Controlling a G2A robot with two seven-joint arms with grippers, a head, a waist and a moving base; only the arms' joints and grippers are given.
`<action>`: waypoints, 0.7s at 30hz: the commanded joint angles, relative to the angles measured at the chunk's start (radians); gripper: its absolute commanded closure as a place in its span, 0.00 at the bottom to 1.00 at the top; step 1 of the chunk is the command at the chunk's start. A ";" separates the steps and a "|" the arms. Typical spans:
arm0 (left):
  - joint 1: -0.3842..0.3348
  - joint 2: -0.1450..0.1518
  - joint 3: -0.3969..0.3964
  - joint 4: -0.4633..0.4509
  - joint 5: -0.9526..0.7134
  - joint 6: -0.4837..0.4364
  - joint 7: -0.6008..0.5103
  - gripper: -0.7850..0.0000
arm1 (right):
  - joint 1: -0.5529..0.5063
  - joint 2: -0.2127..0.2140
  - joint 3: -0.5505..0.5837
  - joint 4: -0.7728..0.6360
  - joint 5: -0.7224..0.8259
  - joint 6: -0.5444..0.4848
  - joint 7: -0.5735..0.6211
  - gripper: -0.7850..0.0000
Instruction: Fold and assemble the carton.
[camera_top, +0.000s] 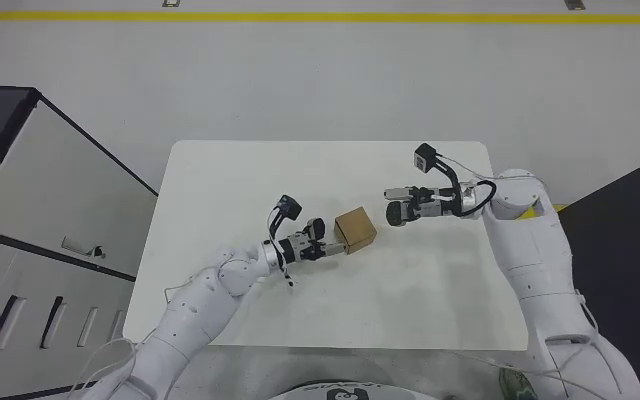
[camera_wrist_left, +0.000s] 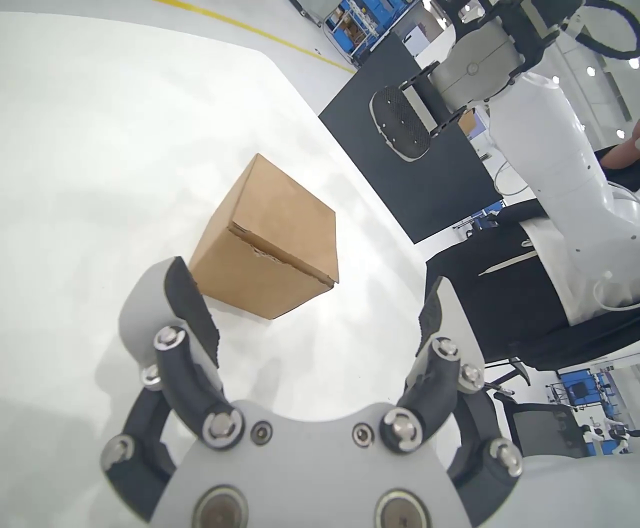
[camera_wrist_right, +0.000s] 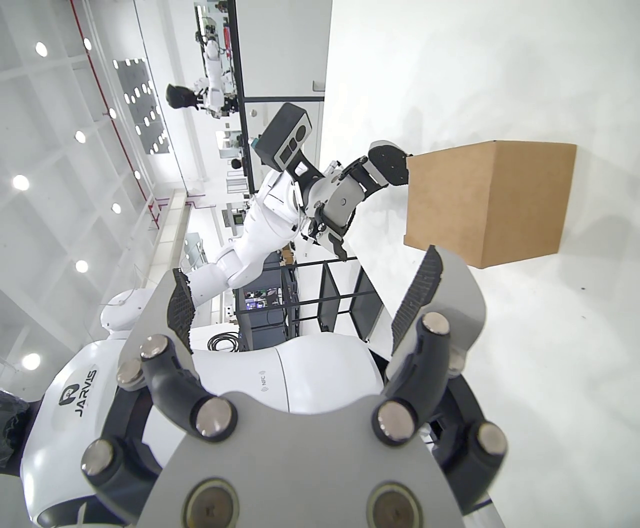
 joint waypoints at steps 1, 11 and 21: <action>0.004 0.000 -0.001 -0.011 0.062 -0.022 0.063 0.00 | -0.011 0.001 -0.002 -0.007 0.012 -0.001 -0.016 0.00; -0.010 -0.010 0.031 0.064 0.521 0.013 0.463 0.00 | -0.005 0.014 0.024 0.089 0.165 0.039 0.044 0.00; -0.006 -0.012 0.062 0.019 0.641 0.102 0.446 0.00 | -0.023 0.015 0.021 0.077 0.174 0.035 0.011 0.00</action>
